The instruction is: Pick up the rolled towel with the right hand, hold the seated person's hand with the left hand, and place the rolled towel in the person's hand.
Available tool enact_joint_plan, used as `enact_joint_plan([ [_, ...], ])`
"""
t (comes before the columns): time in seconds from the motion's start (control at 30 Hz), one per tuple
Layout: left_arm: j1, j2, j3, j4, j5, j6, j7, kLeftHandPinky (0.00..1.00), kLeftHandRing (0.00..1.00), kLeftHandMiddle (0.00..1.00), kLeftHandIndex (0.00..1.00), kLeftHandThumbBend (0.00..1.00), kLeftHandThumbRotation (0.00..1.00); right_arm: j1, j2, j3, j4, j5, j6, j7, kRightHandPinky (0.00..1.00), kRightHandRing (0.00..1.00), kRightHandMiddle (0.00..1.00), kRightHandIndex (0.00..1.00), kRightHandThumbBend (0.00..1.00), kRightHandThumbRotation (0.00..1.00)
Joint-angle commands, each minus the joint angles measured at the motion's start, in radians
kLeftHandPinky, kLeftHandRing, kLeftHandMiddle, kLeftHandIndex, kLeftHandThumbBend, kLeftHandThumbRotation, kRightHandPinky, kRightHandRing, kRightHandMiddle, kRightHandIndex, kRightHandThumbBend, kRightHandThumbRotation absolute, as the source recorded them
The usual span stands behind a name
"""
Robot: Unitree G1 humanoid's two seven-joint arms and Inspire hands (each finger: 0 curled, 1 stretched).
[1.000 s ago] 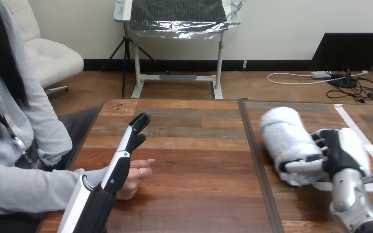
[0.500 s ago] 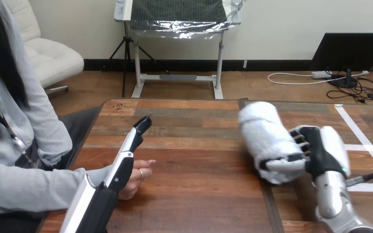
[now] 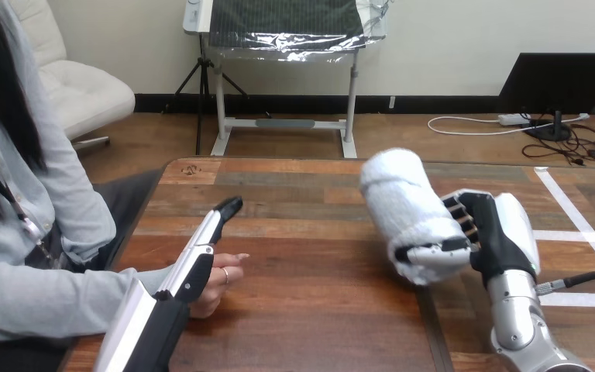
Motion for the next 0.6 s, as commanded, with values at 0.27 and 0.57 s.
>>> enact_joint_plan([
  [0.27,-0.043,0.026,0.016,-0.011,0.046,0.062,0.04,0.92,0.98,1.0,0.98,1.0,0.39,-0.047,0.012,-0.019,-0.068,0.032,-0.147,-0.074,0.34,0.39,0.45,0.49,0.85,0.0],
  [0.57,-0.039,0.059,0.036,-0.044,0.091,0.12,0.047,0.91,0.97,1.0,0.99,1.0,0.38,-0.037,0.025,-0.016,-0.073,0.033,-0.216,-0.097,0.34,0.38,0.44,0.48,0.85,0.0],
])
